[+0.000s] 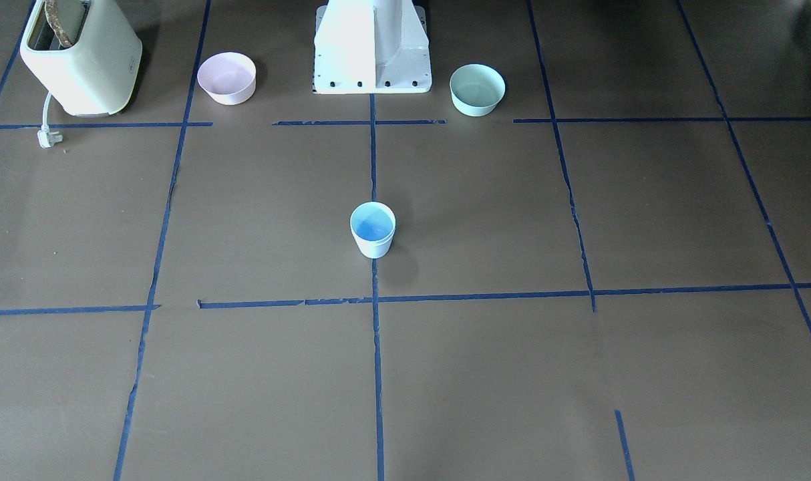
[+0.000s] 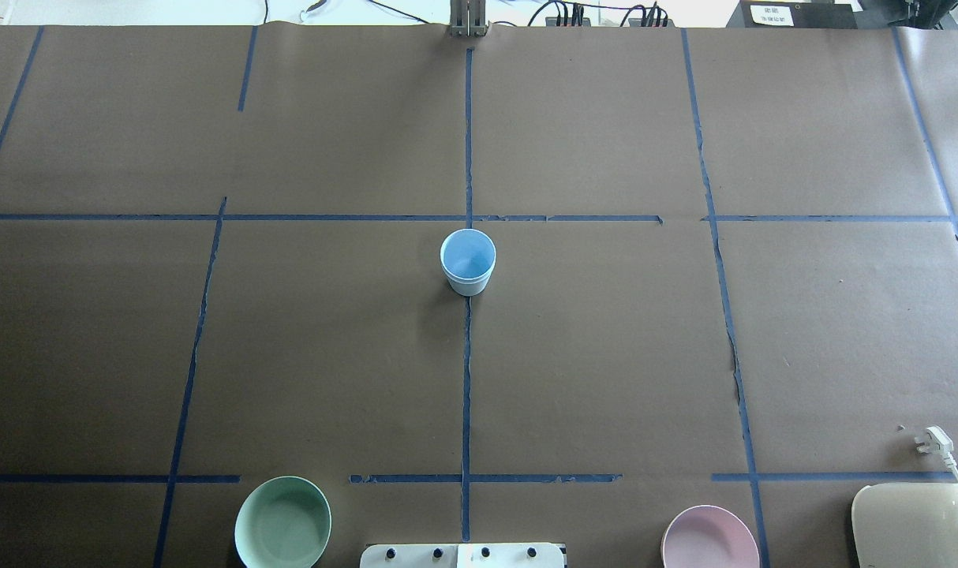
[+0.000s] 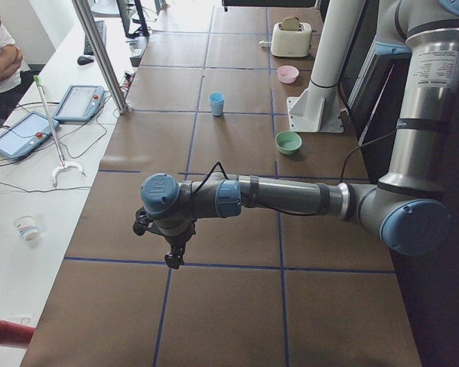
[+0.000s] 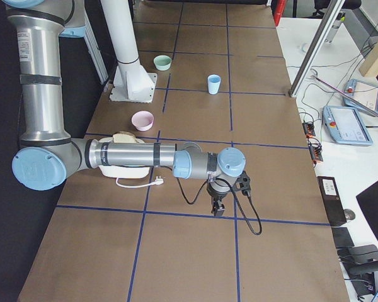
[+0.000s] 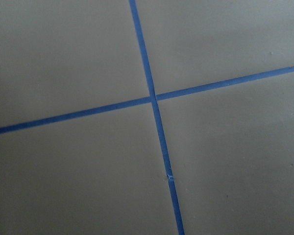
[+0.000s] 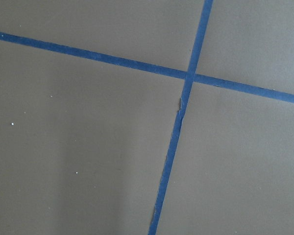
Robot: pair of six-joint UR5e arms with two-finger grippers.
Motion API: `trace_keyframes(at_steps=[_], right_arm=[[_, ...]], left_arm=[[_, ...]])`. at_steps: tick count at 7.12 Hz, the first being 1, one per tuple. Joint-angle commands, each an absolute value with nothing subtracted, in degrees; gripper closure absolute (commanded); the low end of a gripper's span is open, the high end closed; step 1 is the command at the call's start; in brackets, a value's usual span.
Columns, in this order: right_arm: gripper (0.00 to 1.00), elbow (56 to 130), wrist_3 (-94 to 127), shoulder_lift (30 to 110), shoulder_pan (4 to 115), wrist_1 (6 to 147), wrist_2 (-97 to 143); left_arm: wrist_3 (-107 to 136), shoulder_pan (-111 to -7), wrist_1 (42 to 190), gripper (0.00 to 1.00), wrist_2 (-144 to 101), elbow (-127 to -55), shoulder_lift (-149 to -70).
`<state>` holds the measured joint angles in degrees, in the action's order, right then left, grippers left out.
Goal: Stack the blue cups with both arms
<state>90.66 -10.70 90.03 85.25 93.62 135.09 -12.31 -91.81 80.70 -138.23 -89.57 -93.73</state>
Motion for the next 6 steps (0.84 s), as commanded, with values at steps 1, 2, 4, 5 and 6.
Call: trace_keyframes(at_steps=[1, 2, 4, 5, 6], right_arm=[[0.00, 90.53, -10.55, 89.74, 85.25, 93.60, 133.51], [0.00, 90.44, -10.55, 89.56, 85.25, 93.52, 133.59], [0.00, 88.34, -10.55, 90.35, 85.25, 89.23, 134.03], [0.00, 88.42, -10.46, 90.09, 85.25, 88.86, 134.56], [0.00, 88.24, -10.46, 89.65, 85.25, 88.86, 134.39]], left_arm=[[-7.12, -91.50, 80.86, 0.00, -137.99, -93.23, -90.90], [-5.38, -91.49, 80.86, 0.00, -137.90, -93.51, -90.79], [-3.87, -91.41, 81.03, 0.00, -137.99, -93.87, -90.61], [-4.39, -90.28, 82.34, 0.00, -138.08, -92.65, -90.88], [-4.74, -90.26, 85.22, 0.00, -138.51, -92.20, -90.36]])
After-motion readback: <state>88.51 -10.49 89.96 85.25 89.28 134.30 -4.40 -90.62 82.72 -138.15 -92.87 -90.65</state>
